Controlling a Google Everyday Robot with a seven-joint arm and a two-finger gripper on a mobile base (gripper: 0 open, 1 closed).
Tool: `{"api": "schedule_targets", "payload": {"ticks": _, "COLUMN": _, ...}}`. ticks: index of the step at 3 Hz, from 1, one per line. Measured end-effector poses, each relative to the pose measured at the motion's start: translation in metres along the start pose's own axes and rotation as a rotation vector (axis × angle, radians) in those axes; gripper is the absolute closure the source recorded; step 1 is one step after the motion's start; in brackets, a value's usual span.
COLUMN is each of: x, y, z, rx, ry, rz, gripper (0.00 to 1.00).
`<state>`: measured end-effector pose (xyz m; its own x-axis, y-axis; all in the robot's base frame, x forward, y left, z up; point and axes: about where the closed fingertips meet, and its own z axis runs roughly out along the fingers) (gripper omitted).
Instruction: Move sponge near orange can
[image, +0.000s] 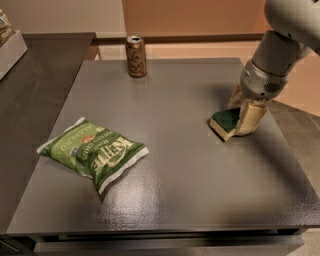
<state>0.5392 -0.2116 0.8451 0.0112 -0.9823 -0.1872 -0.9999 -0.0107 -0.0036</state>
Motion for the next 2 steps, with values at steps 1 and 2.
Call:
{"api": "schedule_targets", "payload": {"ticks": 1, "x": -0.016, "y": -0.02, "z": -0.021, "rx": 0.032, "ry": -0.01, "rz": 0.014, "gripper": 0.87}}
{"api": "schedule_targets", "payload": {"ticks": 2, "x": -0.046, "y": -0.054, "z": -0.038, "rx": 0.104, "ry": -0.023, "rz": 0.008, "gripper": 1.0}}
